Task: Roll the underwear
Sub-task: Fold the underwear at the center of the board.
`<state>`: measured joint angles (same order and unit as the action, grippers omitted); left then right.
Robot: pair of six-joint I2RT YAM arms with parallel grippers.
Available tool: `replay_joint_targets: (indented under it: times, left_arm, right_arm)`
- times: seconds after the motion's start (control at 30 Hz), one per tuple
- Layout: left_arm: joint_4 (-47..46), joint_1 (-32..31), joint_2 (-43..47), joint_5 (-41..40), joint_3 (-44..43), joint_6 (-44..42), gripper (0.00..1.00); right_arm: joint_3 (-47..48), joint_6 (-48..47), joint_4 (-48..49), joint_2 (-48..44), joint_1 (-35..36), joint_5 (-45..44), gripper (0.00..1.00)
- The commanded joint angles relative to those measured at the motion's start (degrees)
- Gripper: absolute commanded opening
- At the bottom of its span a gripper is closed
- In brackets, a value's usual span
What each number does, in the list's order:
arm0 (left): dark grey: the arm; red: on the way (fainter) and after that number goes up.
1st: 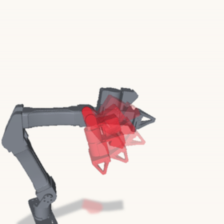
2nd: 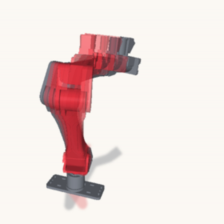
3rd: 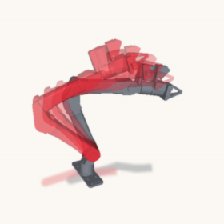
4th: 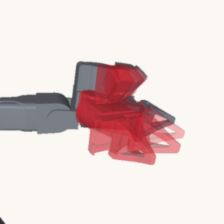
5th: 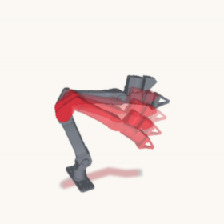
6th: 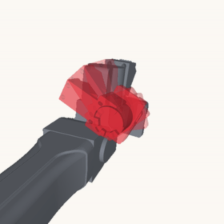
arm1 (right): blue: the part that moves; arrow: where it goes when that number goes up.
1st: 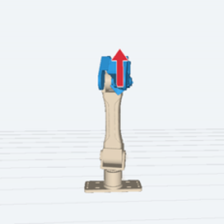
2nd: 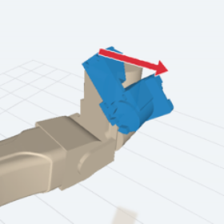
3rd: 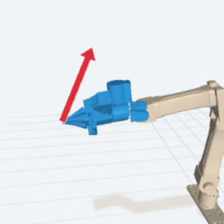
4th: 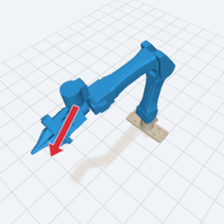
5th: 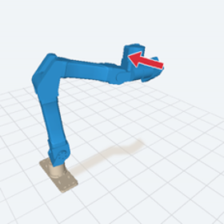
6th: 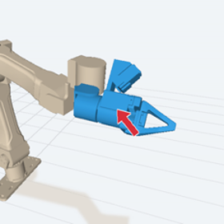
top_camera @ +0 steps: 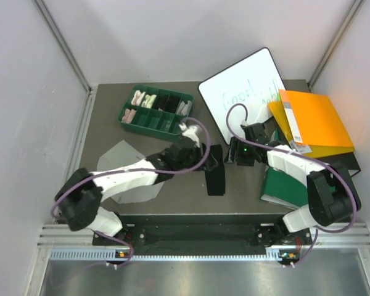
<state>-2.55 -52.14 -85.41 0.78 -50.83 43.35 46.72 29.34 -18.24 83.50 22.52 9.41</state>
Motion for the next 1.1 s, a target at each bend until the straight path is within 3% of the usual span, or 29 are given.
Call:
replay_joint_targets:
  times: [0.0, 0.23, 0.5, 0.9, 1.07]
  left_arm:
    - [2.1, 7.9, 6.8, -1.9, 6.8, -1.6, 0.63]
    - [1.6, 9.9, 10.4, 1.6, 13.6, 1.5, 0.62]
    - [-3.1, 9.6, 8.5, 6.4, 17.3, 5.8, 0.61]
    - [-9.1, 2.6, 2.2, 7.0, 18.0, 14.6, 0.58]
    - [-10.7, 0.9, -0.3, 6.2, 19.3, 17.6, 0.56]
  right_arm:
    - [-1.5, -0.5, 2.5, -2.5, 3.6, 4.6, 0.62]
    - [-4.1, 2.0, 2.9, -0.2, 7.3, 4.8, 0.60]
    - [-6.9, 3.7, 3.1, 1.1, 9.4, 5.1, 0.54]
    - [-9.0, 5.5, 5.5, 1.4, 10.8, 7.3, 0.08]
    - [-9.8, 6.1, 6.9, 2.4, 11.0, 7.9, 0.06]
